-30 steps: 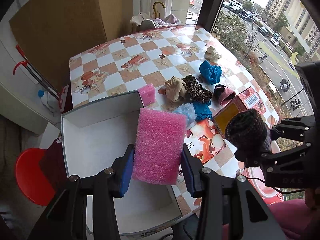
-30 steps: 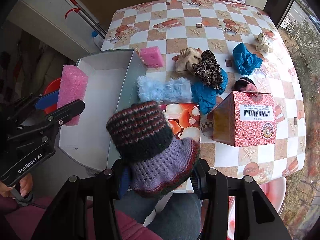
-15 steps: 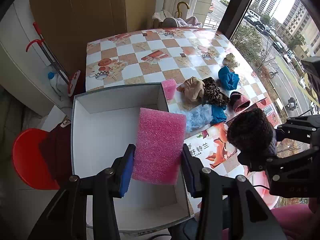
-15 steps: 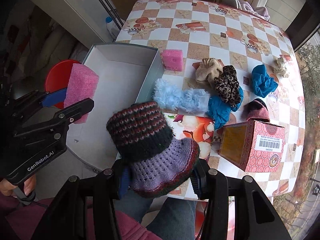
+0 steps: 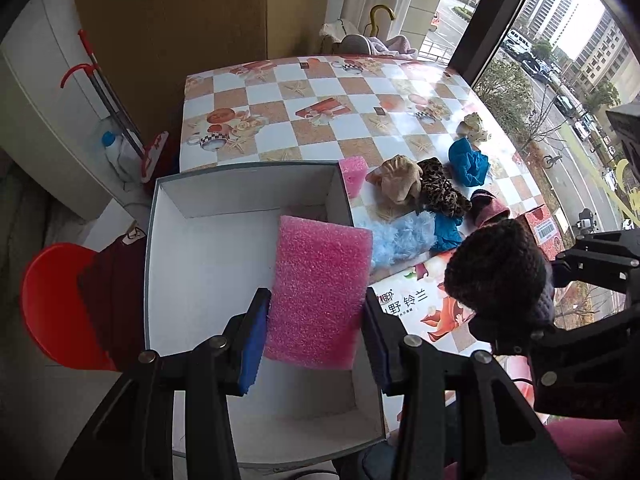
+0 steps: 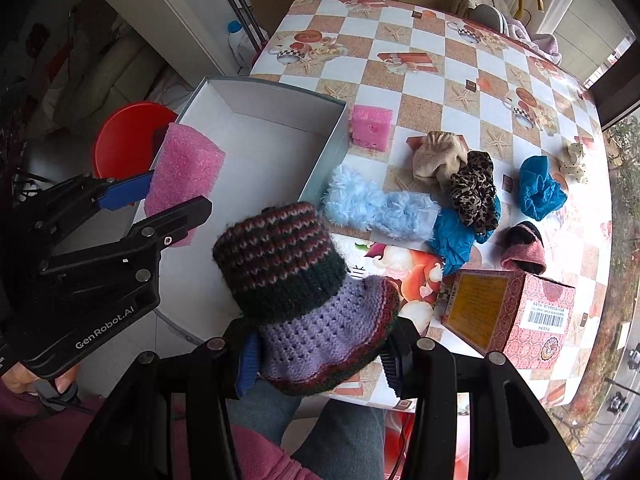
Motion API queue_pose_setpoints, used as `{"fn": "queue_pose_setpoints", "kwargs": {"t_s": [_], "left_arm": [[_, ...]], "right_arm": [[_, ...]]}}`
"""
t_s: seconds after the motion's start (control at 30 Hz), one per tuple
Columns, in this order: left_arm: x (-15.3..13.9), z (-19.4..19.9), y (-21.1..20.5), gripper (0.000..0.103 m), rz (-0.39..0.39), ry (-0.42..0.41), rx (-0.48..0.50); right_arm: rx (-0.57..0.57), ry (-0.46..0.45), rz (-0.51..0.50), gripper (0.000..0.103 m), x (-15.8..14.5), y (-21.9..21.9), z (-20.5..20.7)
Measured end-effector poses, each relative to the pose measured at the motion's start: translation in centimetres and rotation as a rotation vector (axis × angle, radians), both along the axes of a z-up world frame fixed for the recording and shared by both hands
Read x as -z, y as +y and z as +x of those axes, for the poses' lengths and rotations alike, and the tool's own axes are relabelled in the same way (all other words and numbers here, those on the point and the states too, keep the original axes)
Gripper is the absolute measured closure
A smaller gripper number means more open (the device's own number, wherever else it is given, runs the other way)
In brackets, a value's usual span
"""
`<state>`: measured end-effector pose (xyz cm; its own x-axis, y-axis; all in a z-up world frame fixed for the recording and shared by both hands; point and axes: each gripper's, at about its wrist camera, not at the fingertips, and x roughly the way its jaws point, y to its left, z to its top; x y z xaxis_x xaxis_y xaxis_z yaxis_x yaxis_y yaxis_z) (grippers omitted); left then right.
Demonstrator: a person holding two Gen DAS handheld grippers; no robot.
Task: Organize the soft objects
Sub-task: 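Lower the sponge into the white box and open the left tool while the right tool drops the hat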
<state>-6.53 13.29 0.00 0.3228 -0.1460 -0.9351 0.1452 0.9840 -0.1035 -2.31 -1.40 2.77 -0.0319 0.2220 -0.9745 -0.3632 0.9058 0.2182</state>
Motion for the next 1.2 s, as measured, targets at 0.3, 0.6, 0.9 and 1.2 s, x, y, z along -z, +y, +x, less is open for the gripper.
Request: {"fn": "queue_pose_setpoints", "kwargs": {"t_s": [0.3, 0.6, 0.9, 1.2], "left_arm": [[0.4, -0.6, 1.6, 0.055, -0.002, 0.005, -0.062], [0.6, -1.8, 4.3, 0.055, 0.013, 0.013, -0.179], [1.8, -3.2, 6.6, 0.055, 0.038, 0.046, -0.289], [2.8, -4.2, 6.4, 0.054, 0.039, 0.073, -0.3]], "right_arm": [[-0.054, -0.002, -0.008, 0.053, 0.0, 1.4, -0.1], [-0.117, -0.001, 0.02, 0.053, -0.2, 3.9, 0.0], [-0.175, 0.004, 0.031, 0.053, 0.1, 7.2, 0.8], [-0.17, 0.03, 0.033, 0.053, 0.7, 8.6, 1.9]]}}
